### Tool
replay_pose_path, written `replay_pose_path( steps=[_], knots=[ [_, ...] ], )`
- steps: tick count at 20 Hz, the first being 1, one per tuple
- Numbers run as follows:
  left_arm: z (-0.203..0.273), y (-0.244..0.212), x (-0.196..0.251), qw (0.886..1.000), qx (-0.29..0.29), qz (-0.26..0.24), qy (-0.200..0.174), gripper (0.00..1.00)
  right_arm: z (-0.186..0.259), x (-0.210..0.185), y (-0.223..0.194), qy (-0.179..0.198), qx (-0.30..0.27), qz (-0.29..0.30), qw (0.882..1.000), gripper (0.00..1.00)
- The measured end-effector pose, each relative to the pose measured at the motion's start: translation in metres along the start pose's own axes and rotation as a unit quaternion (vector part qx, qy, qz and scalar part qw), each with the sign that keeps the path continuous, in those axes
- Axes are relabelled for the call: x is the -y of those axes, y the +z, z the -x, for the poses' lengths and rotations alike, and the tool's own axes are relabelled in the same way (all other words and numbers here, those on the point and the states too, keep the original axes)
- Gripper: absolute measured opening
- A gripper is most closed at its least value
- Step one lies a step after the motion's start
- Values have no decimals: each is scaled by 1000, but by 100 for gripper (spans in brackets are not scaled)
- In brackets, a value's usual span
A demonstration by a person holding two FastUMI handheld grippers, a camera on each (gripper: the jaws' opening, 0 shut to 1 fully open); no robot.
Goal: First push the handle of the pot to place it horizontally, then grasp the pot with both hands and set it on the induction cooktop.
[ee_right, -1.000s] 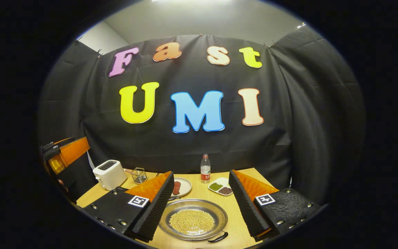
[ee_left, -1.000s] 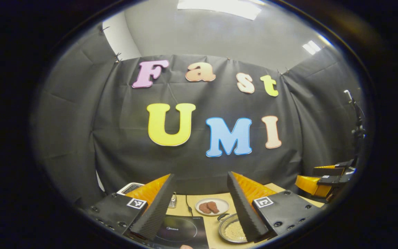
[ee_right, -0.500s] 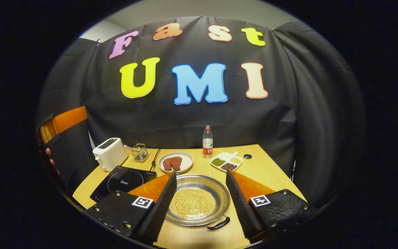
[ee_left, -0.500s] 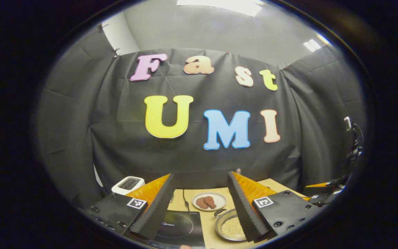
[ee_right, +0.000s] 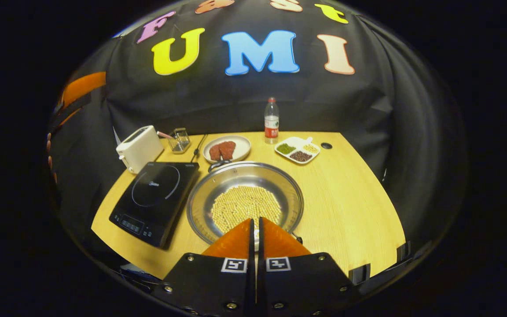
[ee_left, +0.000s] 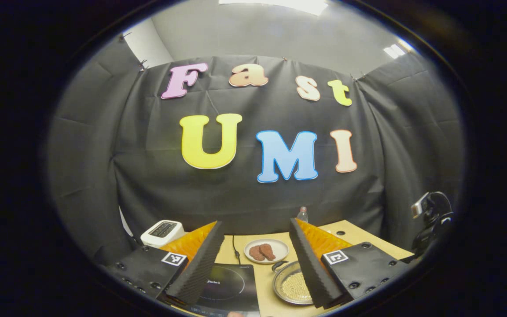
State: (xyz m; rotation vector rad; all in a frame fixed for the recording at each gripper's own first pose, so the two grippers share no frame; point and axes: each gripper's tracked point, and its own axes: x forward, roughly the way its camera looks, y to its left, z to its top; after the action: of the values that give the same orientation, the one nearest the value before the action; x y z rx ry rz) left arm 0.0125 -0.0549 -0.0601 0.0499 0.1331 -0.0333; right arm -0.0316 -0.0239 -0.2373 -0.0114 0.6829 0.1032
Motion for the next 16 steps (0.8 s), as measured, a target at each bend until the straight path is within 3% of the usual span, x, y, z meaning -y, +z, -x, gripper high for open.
replay_pose_path(
  steps=[7, 9, 10, 16],
  knots=[
    [-10, -11, -6, 1000, -17, 8, 16, 95, -33, 4, -71, 18, -129, -5, 991, 4],
    [-14, -15, -8, 1000, -21, 10, 20, 99, -37, 2, -80, 22, -151, -2, 988, 4],
    [-17, -17, -8, 999, -25, 11, 22, 95, -40, 0, -87, 23, -162, -3, 987, 4],
    [-33, -30, -7, 998, -44, 20, 29, 95, -58, 0, -99, 29, -197, -13, 980, 4]
  ],
)
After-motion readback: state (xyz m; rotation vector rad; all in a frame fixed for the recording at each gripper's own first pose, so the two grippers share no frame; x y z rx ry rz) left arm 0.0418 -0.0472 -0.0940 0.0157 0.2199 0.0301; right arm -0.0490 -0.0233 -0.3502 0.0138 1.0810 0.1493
